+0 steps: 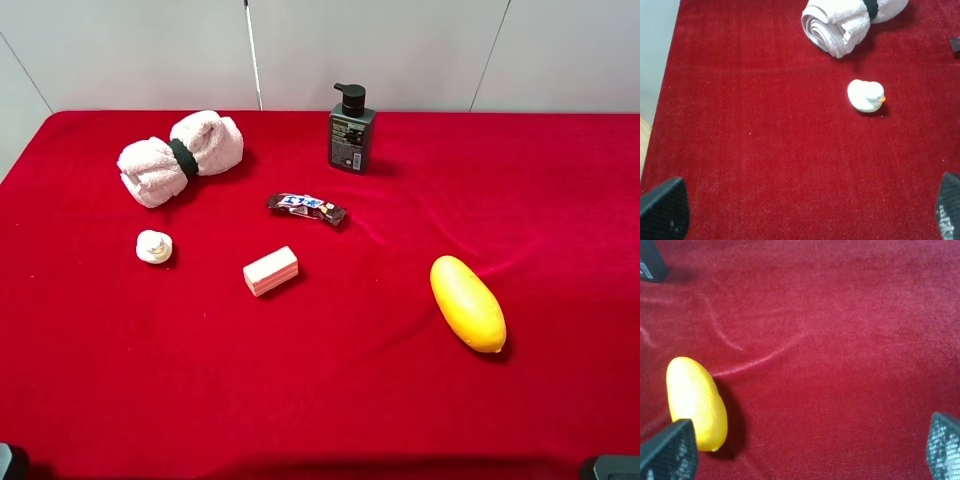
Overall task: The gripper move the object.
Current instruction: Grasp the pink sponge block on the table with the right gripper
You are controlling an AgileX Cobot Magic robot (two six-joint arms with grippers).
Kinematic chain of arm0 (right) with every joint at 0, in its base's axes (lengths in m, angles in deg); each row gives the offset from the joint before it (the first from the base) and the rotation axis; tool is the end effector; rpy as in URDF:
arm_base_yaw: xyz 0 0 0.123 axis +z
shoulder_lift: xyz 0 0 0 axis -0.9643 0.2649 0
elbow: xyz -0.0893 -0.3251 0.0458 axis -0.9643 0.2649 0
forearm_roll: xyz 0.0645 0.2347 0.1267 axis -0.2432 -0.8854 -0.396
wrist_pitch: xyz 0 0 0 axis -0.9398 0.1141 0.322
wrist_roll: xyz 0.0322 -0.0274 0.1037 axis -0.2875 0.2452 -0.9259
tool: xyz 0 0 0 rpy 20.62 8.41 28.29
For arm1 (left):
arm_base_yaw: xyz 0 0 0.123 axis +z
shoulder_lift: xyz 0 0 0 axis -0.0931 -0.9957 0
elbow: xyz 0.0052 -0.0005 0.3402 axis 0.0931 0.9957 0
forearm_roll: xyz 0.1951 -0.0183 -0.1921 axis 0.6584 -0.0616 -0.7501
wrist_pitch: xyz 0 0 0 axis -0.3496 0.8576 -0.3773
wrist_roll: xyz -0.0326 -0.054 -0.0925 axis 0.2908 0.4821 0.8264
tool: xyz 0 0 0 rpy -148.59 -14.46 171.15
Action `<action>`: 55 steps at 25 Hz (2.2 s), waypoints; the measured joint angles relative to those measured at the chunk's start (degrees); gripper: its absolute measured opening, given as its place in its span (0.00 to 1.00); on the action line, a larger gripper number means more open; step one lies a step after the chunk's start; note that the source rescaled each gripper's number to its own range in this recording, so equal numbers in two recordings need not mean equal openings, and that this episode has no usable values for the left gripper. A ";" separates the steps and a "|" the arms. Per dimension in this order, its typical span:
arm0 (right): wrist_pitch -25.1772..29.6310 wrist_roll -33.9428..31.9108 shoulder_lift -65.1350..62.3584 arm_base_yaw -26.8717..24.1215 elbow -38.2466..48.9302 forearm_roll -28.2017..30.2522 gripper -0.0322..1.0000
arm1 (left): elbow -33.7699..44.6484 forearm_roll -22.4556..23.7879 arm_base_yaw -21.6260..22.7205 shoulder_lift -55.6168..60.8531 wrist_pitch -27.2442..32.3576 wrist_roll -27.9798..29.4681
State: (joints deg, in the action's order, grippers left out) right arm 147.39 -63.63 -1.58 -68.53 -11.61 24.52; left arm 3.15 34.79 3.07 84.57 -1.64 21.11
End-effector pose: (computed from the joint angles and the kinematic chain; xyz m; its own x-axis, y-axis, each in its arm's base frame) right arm -0.0361 -0.0113 0.2766 -0.5507 0.0798 -0.8309 0.0244 0.9965 0.0795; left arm -0.0204 0.0007 0.2724 -0.4729 0.0273 -0.8807 0.0436 0.9990 0.0075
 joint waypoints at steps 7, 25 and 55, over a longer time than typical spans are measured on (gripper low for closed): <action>0.00 0.00 0.00 0.00 0.00 -0.11 1.00 | 0.00 0.00 0.00 0.00 0.00 0.00; 0.00 0.00 0.00 0.00 0.00 -1.49 1.00 | 0.00 0.00 0.00 0.00 0.00 0.00; -13.36 15.52 27.94 0.00 -2.87 -3.50 1.00 | 0.00 0.00 0.00 0.00 0.00 0.00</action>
State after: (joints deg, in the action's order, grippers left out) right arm 134.03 -48.11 26.35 -68.53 -14.48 21.02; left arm 3.15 34.79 3.07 84.57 -1.64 21.11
